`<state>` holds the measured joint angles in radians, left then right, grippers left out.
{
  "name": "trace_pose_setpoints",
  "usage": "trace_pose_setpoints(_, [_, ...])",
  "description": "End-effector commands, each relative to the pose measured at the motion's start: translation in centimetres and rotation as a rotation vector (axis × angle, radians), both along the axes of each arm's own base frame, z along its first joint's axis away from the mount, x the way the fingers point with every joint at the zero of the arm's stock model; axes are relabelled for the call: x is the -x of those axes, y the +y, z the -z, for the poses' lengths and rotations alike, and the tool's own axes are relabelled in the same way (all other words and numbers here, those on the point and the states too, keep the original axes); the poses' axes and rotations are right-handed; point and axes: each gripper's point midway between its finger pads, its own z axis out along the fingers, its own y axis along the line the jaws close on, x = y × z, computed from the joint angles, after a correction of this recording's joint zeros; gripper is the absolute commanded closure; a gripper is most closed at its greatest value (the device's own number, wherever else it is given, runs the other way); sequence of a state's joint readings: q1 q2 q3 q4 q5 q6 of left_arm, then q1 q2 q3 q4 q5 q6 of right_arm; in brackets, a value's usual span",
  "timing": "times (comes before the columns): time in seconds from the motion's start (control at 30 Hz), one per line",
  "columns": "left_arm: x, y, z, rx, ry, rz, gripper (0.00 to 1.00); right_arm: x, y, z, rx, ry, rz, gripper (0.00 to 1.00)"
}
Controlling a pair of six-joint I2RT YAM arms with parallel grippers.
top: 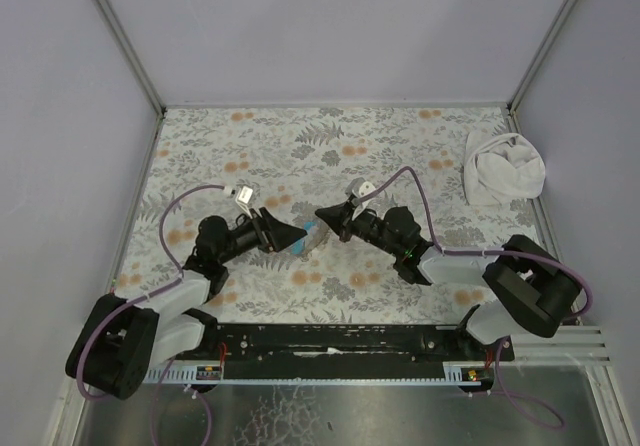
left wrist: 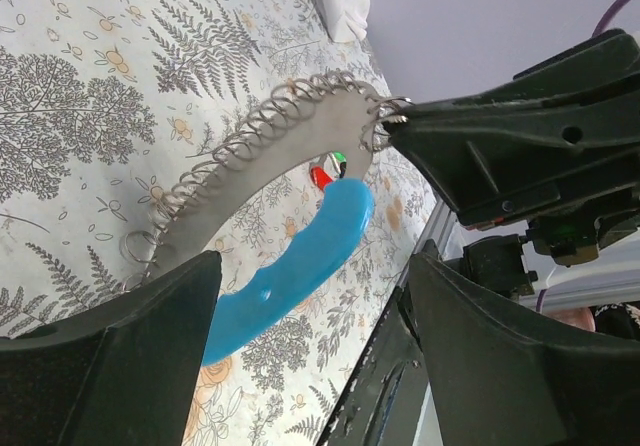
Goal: Put the keys on the keyring
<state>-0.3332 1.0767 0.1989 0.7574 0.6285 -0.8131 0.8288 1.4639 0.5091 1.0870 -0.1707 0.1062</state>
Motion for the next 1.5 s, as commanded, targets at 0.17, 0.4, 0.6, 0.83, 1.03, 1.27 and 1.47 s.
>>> trace_pose_setpoints(0.17, [2.0,-3.2,-2.1,0.108,-0.102,0.126,0.29,1.1,2.1,-4.4,-0.152,-0.096,-0.142,1.00])
trace_pose_setpoints(0.4, [3.7,-3.7,-3.2,0.154,-0.153,0.175,0.30,1.3,1.8,-3.7,-0.137,-0.093,-0.176,1.00])
trace_pose_setpoints(0.6, [1.7,-1.4,-2.7,0.003,-0.235,-0.011,0.26,2.2,1.1,-3.6,-0.139,-0.100,-0.224,1.00])
trace_pose_setpoints(0.83, [1.7,-0.2,-4.2,-0.038,-0.377,-0.049,0.25,3.9,1.6,-4.0,-0.156,-0.103,-0.348,1.00])
trace_pose_setpoints(1.03, [1.9,-0.4,-4.5,-0.036,-0.432,0.011,0.21,4.2,1.2,-4.2,-0.162,-0.097,-0.385,1.00])
trace_pose_setpoints(1.27, [1.7,-1.2,-4.6,-0.037,-0.446,0.122,0.23,4.4,0.6,-4.0,-0.134,-0.097,-0.397,1.00])
trace_pose_setpoints(1.47, [2.0,-1.9,-4.4,-0.029,-0.456,0.194,0.40,4.7,0.4,-4.1,-0.126,-0.105,-0.414,1.00])
